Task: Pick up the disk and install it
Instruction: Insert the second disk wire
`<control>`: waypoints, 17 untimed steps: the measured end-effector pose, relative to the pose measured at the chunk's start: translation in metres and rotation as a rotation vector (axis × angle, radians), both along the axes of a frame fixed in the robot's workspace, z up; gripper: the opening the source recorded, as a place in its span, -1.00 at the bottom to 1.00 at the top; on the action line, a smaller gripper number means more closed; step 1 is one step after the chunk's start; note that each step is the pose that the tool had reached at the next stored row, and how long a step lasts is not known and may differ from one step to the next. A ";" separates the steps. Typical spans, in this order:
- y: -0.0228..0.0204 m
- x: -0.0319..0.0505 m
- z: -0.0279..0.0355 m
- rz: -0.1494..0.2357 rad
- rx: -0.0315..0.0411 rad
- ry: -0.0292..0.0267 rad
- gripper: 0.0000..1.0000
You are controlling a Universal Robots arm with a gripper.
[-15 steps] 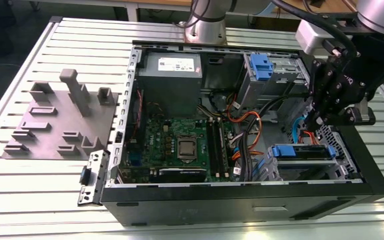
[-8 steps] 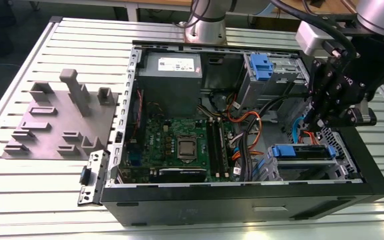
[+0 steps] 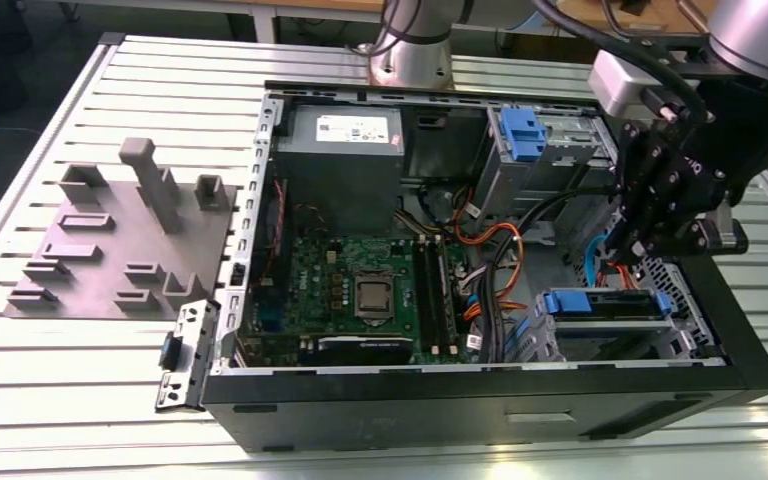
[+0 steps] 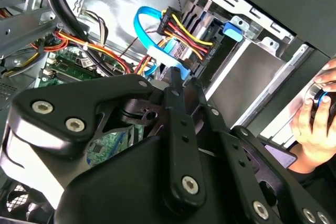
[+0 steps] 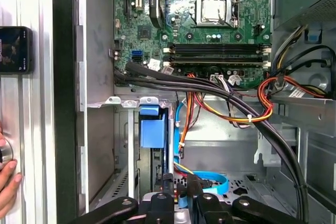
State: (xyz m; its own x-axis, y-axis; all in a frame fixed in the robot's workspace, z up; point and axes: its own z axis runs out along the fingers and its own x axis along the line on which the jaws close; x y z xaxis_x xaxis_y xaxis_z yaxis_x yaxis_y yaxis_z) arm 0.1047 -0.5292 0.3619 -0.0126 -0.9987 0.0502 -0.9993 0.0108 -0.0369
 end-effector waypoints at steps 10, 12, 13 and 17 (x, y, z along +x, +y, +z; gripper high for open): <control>0.0000 0.0006 -0.0060 0.000 -0.0003 0.0000 -0.53; 0.0000 0.0007 -0.0063 0.000 -0.0001 0.0000 -0.66; 0.0000 0.0007 -0.0064 0.000 0.0000 0.0000 -0.69; 0.0000 0.0008 -0.0065 0.000 0.0000 0.0000 -0.69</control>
State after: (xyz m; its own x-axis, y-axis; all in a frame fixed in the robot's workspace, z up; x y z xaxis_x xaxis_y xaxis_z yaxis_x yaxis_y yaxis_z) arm 0.1055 -0.5292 0.3554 -0.0126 -0.9987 0.0502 -0.9993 0.0108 -0.0369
